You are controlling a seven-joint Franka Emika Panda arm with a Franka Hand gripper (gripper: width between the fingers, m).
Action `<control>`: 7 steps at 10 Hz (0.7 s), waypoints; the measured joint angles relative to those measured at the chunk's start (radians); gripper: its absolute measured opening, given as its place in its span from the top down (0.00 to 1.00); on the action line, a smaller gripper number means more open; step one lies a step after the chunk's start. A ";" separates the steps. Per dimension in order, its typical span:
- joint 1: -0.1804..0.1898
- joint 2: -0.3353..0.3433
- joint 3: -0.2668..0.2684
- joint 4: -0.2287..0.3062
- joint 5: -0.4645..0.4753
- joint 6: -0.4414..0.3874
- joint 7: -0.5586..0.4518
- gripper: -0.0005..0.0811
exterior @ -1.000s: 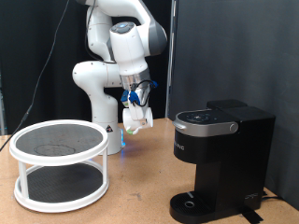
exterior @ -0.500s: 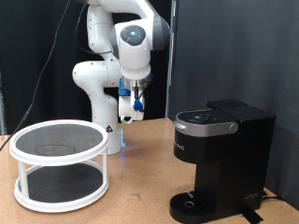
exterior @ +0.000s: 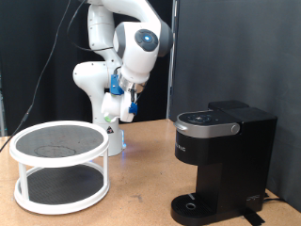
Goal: Make a cup of coffee with the keurig machine
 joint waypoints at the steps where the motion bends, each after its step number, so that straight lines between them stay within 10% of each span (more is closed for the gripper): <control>1: 0.000 0.008 0.001 0.000 -0.026 -0.010 0.000 0.28; 7: 0.004 0.053 0.043 0.017 -0.147 -0.158 -0.026 0.28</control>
